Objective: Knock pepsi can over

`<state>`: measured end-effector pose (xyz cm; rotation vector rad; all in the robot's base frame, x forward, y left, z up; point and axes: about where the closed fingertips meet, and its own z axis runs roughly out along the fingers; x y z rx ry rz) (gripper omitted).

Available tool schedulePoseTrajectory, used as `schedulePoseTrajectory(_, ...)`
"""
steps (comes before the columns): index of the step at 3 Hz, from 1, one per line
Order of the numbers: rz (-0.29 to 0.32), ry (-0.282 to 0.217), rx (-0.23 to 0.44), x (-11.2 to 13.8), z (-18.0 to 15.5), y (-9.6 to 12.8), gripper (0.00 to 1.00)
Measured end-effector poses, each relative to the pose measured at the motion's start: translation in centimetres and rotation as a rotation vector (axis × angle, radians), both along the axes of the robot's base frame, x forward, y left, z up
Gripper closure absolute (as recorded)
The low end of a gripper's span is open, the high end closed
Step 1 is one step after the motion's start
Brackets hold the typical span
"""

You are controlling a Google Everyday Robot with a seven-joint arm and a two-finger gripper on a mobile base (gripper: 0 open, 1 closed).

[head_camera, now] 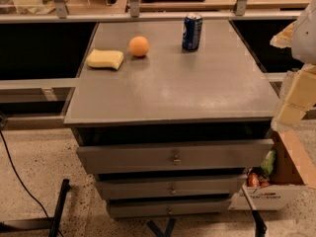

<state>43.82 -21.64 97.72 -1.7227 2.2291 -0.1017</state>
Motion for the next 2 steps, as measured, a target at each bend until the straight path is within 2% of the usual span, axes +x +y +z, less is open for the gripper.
schedulePoseTrajectory(1, 0.0, 0.0, 0.0, 0.0, 0.0, 0.0, 0.0)
schedulePoseTrajectory(2, -0.005, -0.015, 0.034, 2.1, 0.4, 0.5, 0.0)
